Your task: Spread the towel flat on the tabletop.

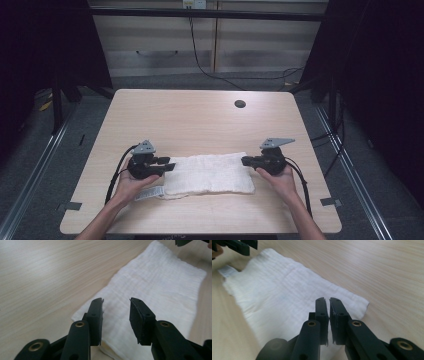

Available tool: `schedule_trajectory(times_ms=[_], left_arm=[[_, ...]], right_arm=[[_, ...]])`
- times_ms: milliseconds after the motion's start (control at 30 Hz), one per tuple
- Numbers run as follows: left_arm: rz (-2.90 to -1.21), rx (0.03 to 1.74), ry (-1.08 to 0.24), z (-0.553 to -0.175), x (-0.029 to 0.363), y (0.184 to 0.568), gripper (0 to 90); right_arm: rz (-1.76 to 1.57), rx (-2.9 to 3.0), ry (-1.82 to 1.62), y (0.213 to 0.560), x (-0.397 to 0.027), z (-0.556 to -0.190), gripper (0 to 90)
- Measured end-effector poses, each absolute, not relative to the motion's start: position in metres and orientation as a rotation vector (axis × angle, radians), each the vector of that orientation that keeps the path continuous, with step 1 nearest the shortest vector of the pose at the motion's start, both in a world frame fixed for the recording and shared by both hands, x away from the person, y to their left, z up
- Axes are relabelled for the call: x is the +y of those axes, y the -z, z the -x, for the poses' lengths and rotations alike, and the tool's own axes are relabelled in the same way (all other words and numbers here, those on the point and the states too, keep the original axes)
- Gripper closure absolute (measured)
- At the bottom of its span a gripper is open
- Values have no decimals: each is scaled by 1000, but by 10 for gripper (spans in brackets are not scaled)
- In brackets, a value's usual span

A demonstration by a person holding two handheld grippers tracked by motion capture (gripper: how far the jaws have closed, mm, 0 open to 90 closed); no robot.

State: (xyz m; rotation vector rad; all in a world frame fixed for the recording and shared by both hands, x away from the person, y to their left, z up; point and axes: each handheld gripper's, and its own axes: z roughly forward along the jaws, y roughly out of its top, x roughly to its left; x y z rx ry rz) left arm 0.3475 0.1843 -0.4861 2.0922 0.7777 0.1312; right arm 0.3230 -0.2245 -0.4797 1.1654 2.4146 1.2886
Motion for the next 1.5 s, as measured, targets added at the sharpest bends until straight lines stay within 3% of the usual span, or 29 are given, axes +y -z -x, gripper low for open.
schedule_trajectory(times_ms=[200, 700, 867, 1167, 1500], left_arm=[[-2179, 759, -126, -343, 179, 503, 610], [-2148, 732, -92, -333, 182, 506, 606], [-2168, 701, -99, -326, 178, 505, 602], [-2152, 682, -87, -329, 181, 507, 609], [-2127, 673, -32, -332, 183, 509, 576]], right_arm=[[-1190, 2482, -1204, 498, -213, -338, 855], [-1155, 2527, -1119, 500, -218, -290, 860], [-1166, 2552, -1152, 499, -222, -281, 790], [-1215, 2414, -1258, 480, -241, -305, 740], [-1256, 2501, -1202, 504, -242, -328, 668]])
